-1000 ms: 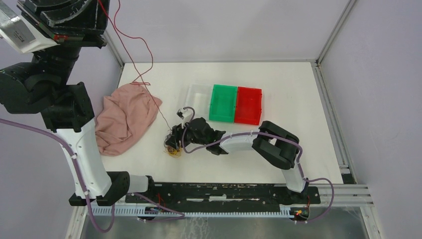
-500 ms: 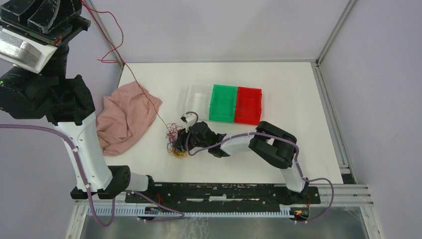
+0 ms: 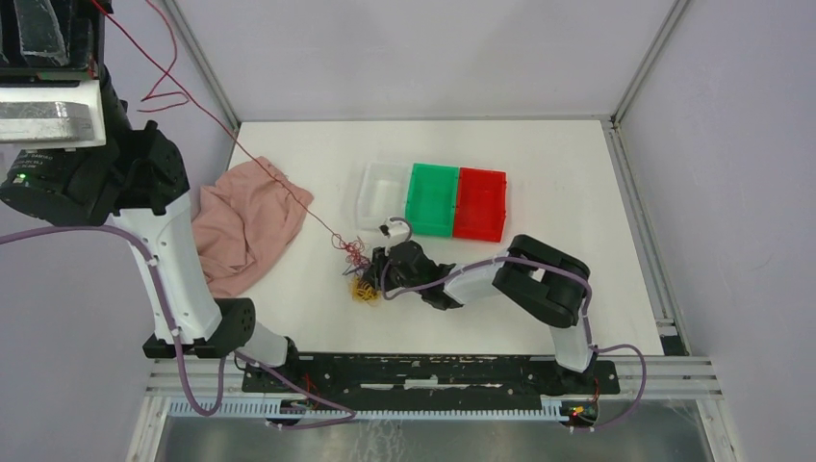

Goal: Untangle the cables

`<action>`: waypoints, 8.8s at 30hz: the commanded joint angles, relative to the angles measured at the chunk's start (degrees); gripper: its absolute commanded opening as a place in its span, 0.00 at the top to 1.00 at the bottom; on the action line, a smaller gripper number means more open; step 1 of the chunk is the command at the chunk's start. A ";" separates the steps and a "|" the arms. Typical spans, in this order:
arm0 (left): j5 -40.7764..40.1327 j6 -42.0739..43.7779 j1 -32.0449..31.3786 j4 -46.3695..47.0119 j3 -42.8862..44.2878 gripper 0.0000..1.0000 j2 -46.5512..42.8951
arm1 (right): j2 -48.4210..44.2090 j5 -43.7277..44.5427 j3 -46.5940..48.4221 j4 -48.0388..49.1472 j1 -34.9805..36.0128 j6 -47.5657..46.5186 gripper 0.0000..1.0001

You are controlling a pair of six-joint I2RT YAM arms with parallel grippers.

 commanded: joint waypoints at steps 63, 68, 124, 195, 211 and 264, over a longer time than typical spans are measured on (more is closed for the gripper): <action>-7.68 -18.36 -0.03 -47.73 -80.19 0.84 -36.41 | -17.28 -26.05 23.23 -21.45 -8.81 -20.52 0.99; -1.71 -19.70 0.03 -47.38 -94.52 0.67 -41.20 | -17.87 -25.63 22.05 -23.73 -8.87 -21.22 0.99; 36.22 5.28 -0.14 -58.50 -97.14 0.39 -38.40 | -17.47 -35.80 23.78 -23.37 -6.41 -17.06 0.99; 28.71 -18.05 -0.49 -29.53 -50.40 0.97 -30.56 | -3.60 -19.97 1.12 4.08 0.17 -4.35 0.70; 28.29 -8.82 -0.53 -29.93 -51.29 0.97 -31.10 | -20.23 -9.99 -2.63 -8.34 -0.10 -12.22 0.42; 10.82 22.35 -0.53 -8.92 -19.88 0.97 -13.45 | -8.98 -1.28 1.93 -11.68 -2.77 -19.21 0.20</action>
